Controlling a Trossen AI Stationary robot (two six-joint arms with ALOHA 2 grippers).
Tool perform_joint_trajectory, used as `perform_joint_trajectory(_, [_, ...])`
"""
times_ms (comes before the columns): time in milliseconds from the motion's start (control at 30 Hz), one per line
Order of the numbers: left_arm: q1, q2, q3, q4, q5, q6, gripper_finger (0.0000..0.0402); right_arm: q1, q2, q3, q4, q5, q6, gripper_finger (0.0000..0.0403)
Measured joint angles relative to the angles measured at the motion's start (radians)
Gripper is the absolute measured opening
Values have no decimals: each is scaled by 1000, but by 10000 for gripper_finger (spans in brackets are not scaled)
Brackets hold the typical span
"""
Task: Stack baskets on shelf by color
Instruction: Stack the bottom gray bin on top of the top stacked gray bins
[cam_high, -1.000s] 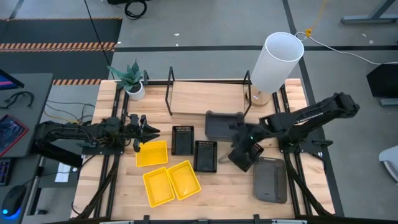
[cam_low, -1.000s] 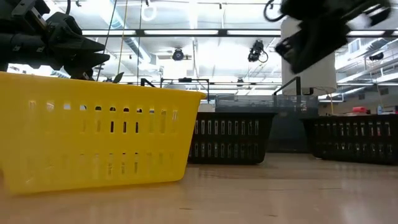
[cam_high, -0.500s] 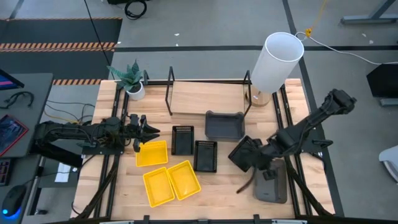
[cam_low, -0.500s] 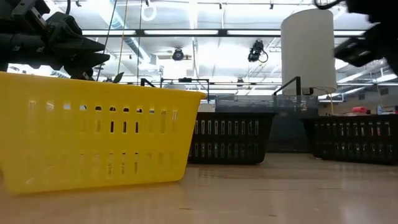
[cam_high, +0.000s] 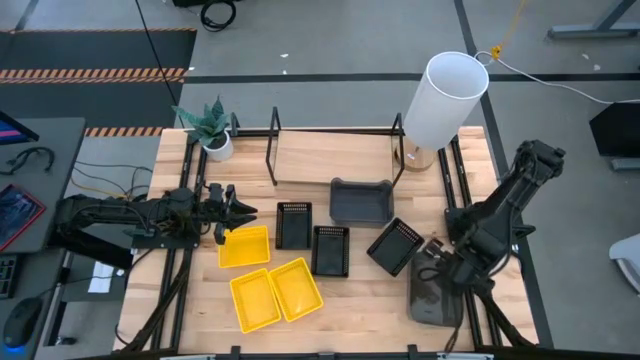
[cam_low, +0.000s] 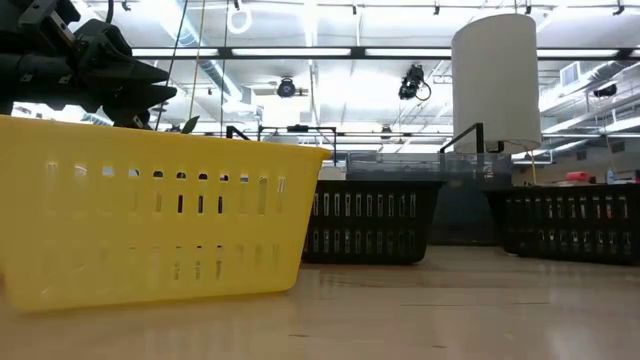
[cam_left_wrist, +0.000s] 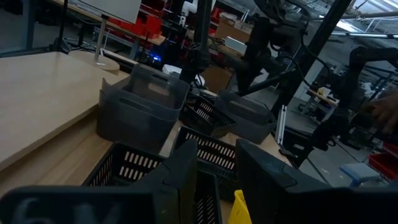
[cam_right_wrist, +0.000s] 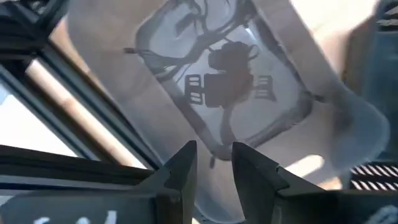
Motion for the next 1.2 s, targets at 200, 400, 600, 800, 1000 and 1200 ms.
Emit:
perform_joint_trajectory(200, [0,0,0,0,0,0,117,61,127,97,-77,-9,-45,138])
perform_joint_trajectory(400, [0,0,0,0,0,0,117,91,238,189,-147,36,-111,172])
perform_joint_trajectory(600, [0,0,0,0,0,0,117,91,261,182,-233,77,-267,179])
perform_joint_trajectory(800, [0,0,0,0,0,0,117,40,258,173,-170,180,-371,170])
perform_joint_trajectory(1000, [0,0,0,0,0,0,117,5,299,172,26,222,-523,169])
perform_joint_trajectory(1200, [0,0,0,0,0,0,117,-36,405,172,127,228,-628,163])
